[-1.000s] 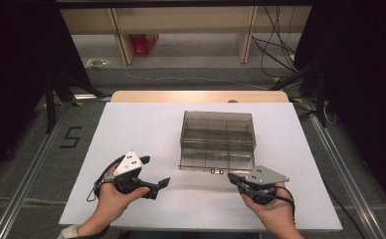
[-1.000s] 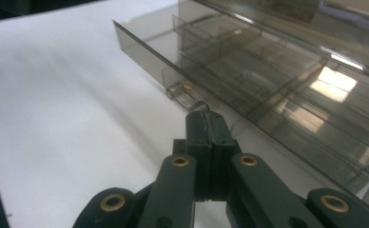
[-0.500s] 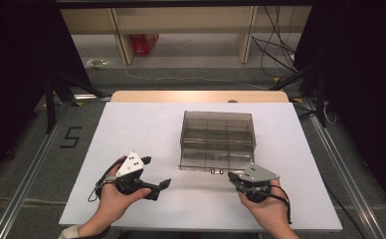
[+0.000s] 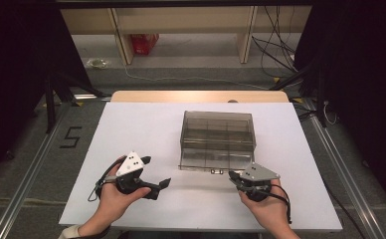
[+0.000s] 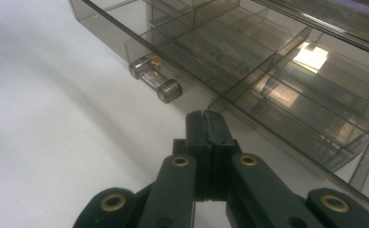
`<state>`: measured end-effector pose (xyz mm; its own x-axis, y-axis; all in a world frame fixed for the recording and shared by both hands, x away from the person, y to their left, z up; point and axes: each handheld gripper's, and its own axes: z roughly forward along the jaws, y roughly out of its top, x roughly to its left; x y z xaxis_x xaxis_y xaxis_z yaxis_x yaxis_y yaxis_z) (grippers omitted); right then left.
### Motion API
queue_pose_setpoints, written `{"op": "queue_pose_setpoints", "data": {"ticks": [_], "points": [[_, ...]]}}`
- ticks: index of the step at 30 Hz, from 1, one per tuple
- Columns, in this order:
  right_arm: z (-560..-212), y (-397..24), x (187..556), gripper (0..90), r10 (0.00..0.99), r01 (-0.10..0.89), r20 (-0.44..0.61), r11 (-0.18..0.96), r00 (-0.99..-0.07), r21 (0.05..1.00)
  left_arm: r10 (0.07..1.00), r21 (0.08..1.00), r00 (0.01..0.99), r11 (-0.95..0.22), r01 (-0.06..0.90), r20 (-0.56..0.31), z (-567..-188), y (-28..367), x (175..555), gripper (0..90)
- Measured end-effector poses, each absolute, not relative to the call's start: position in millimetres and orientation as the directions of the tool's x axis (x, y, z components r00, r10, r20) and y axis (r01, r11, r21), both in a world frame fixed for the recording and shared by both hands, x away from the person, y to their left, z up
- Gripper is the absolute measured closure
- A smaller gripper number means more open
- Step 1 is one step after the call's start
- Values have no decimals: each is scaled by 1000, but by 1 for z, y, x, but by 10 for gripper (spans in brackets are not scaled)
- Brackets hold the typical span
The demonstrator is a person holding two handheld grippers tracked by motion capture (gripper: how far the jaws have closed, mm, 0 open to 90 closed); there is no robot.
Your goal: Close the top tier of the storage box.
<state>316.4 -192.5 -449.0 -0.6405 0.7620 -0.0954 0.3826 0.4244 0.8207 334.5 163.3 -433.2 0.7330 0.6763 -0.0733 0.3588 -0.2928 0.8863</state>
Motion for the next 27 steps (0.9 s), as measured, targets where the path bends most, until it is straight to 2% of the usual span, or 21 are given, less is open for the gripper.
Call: {"op": "queue_pose_setpoints", "data": {"ticks": [27], "points": [[-448,-188,320,900,762,373,-103,425,-639,825,678,886,733,-297,355,-66,-432,164,335,5]]}}
